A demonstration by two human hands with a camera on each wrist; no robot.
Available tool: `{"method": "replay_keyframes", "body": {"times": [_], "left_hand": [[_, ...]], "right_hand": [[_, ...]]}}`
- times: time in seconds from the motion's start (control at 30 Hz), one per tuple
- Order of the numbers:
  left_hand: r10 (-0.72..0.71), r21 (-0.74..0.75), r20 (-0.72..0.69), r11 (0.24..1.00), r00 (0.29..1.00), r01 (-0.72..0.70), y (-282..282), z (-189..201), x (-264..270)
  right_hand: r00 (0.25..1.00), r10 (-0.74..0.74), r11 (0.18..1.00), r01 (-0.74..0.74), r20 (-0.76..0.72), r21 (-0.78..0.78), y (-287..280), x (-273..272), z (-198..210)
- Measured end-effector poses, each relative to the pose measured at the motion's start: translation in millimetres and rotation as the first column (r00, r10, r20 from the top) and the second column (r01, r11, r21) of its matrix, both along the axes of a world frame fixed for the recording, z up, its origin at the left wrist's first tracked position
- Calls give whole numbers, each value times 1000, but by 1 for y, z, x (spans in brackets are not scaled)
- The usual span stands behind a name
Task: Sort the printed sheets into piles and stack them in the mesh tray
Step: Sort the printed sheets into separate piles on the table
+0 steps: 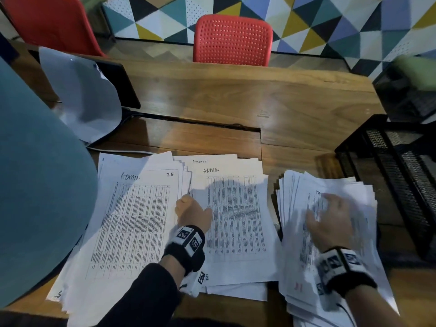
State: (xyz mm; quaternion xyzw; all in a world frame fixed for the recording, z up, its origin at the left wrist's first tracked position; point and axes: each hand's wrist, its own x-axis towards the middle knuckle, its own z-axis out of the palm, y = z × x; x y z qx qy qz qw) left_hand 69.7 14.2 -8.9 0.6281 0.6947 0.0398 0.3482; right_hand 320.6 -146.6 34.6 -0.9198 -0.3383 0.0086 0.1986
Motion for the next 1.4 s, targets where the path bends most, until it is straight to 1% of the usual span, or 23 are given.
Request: {"method": "replay_keyframes", "body": {"times": [0.07, 0.1, 0.13, 0.2, 0.27, 0.33, 0.37, 0.47, 0.57, 0.6, 0.67, 0.73, 0.77, 0.8, 0.87, 0.93, 1.0, 1.03, 1.1, 1.13, 1.17, 1.27, 1.4], "left_hand": [[44, -47, 57, 998, 997, -41, 2, -5, -3], [52, -70, 87, 996, 995, -46, 3, -5, -4], [45, -82, 109, 996, 993, -36, 4, -6, -5], [18, -85, 159, 996, 987, -4, 4, -4, -7], [37, -95, 266, 995, 963, -12, 3, -2, -7], [101, -165, 411, 986, 906, -35, 1, 0, -7], [134, -203, 472, 978, 872, -40, 0, 2, -7], [142, -235, 590, 972, 795, 1, -2, 4, -11], [72, -247, 727, 955, 683, 162, -3, 10, -16], [35, -253, 750, 938, 661, 238, -4, 14, -19], [-21, -260, 775, 901, 631, 349, -2, 22, -27], [-17, -279, 780, 885, 625, 373, 2, 24, -36], [-20, -280, 769, 888, 639, 365, 5, 24, -40], [-38, -268, 749, 896, 661, 355, 7, 24, -43], [-90, -207, 686, 927, 722, 312, 9, 26, -45], [-65, -152, 615, 968, 786, 200, 10, 21, -44], [47, -143, 527, 989, 849, 34, 9, 14, -38], [117, -150, 493, 988, 862, -49, 8, 11, -35], [243, -193, 473, 966, 847, -169, 6, 8, -26], [276, -213, 465, 957, 841, -197, 6, 8, -22], [277, -235, 454, 954, 847, -186, 7, 7, -19], [159, -233, 455, 971, 876, -55, 9, 3, -14], [181, -194, 521, 977, 834, -91, 9, 1, -17]], "right_hand": [[994, 114, 993, -113, 7, -32, 22, -34, -7], [987, 141, 988, -145, -75, -59, 31, -44, -14], [967, 129, 986, -149, -219, -77, 39, -51, -20], [872, 27, 992, -85, -488, -96, 49, -60, -28], [788, -39, 996, -19, -614, -88, 53, -62, -31], [744, -63, 996, 3, -665, -90, 54, -59, -35], [744, -68, 995, 3, -665, -99, 54, -58, -36], [825, -55, 991, -26, -563, -134, 53, -54, -44], [833, -48, 995, -9, -550, -99, 52, -51, -43], [811, -45, 998, 12, -583, -61, 53, -49, -41], [701, -31, 997, 72, -713, 28, 54, -48, -31], [552, 13, 988, 120, -834, 95, 54, -45, -24], [505, 52, 983, 125, -862, 132, 53, -43, -23], [490, 90, 978, 121, -867, 169, 51, -42, -23], [512, 121, 967, 131, -850, 217, 46, -40, -22], [509, 124, 959, 160, -852, 235, 39, -37, -25], [472, 100, 950, 216, -876, 224, 34, -37, -27], [451, 89, 947, 239, -888, 216, 32, -37, -28], [403, 98, 946, 245, -910, 211, 28, -39, -26], [393, 101, 948, 240, -914, 208, 26, -41, -24], [413, 94, 952, 228, -906, 203, 25, -42, -24], [515, 29, 965, 209, -857, 158, 23, -41, -26], [547, 42, 960, 210, -836, 186, 21, -32, -38]]}}
